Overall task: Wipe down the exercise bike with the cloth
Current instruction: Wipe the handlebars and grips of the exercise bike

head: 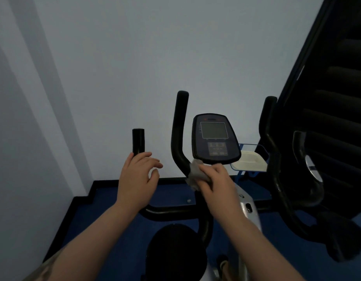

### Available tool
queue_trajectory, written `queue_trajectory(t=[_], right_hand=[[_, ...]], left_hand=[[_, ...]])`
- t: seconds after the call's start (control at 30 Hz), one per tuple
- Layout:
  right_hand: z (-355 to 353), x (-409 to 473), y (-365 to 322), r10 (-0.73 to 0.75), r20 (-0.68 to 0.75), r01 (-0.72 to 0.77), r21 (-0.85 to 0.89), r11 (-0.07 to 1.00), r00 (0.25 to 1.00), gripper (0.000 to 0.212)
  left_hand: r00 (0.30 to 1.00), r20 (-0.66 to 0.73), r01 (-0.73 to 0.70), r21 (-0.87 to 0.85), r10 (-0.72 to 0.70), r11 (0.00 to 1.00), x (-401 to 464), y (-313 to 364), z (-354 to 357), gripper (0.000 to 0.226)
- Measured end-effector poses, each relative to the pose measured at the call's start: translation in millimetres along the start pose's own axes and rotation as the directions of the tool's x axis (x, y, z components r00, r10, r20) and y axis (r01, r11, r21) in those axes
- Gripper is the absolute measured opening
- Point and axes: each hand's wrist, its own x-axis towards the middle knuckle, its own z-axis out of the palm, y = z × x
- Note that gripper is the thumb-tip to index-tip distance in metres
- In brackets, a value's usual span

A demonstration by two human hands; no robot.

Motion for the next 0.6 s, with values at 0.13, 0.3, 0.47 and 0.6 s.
queue_trajectory(t=[0.13,0.3,0.47,0.6], right_hand=[[-24,19,3,-0.021,0.108,0.027,-0.050,0.998,0.994,0.015],[-3,77,-42,-0.136,0.034,0.138,-0.092,0.986,0.990,0.033],[7,41,-30,-0.143,0.116,0.164,-0.198,0.966,0.983,0.043],[-28,49,-16,-0.069,0.211,0.109,-0.187,0.976,0.975,0.044]], left_hand=[[1.000,-0.016,-0.008,-0.023,0.007,1.000,0,1,-1,0.023],[0.980,-0.194,-0.067,-0.107,0.046,0.992,14,3,-7,0.033],[0.988,-0.154,-0.041,-0.090,0.027,0.995,54,-12,-11,0.039],[0.994,-0.085,-0.078,-0.044,0.074,0.996,61,-22,-4,0.038]])
